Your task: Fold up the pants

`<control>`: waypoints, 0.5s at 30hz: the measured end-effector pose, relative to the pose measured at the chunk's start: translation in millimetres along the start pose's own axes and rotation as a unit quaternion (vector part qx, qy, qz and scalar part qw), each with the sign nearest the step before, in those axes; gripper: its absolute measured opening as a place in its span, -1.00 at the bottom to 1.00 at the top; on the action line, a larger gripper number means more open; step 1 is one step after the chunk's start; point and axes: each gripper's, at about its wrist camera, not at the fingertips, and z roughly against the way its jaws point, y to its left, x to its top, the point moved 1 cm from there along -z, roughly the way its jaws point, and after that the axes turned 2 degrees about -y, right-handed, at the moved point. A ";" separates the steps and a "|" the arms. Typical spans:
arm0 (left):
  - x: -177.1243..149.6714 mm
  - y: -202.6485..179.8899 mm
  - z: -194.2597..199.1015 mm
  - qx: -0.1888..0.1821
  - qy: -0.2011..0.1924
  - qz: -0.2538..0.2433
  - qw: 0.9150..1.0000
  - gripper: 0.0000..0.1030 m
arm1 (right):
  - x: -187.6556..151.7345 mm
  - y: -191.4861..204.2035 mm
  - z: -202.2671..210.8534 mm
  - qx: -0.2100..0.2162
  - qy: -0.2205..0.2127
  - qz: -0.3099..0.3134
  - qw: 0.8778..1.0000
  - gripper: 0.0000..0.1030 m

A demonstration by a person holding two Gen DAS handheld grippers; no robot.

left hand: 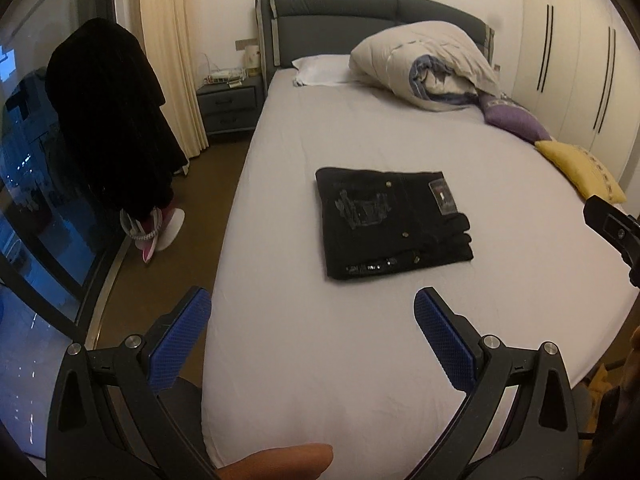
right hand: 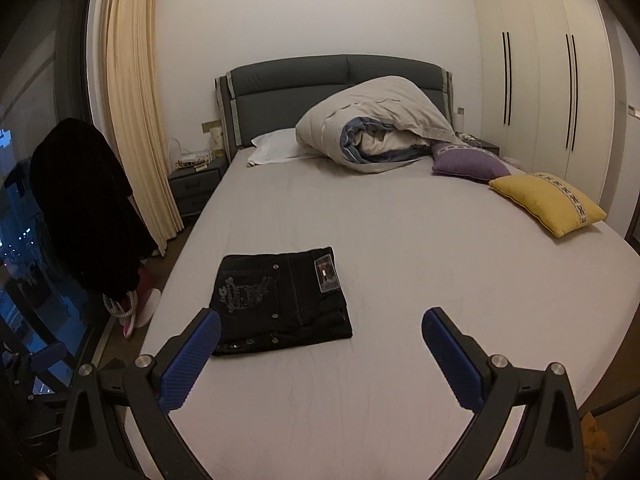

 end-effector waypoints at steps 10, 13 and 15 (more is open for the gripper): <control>1.6 -0.3 -18.7 0.003 0.023 -0.003 1.000 1.00 | -17.4 -7.1 -20.7 -0.013 0.035 0.004 0.999 1.00; 0.0 0.8 -21.1 0.006 0.030 -0.001 1.000 1.00 | -20.5 -7.6 -23.4 -0.012 0.044 0.005 0.999 1.00; -0.9 1.6 -22.6 0.006 0.033 0.000 0.999 1.00 | -23.0 -7.0 -25.4 -0.012 0.049 0.008 0.999 1.00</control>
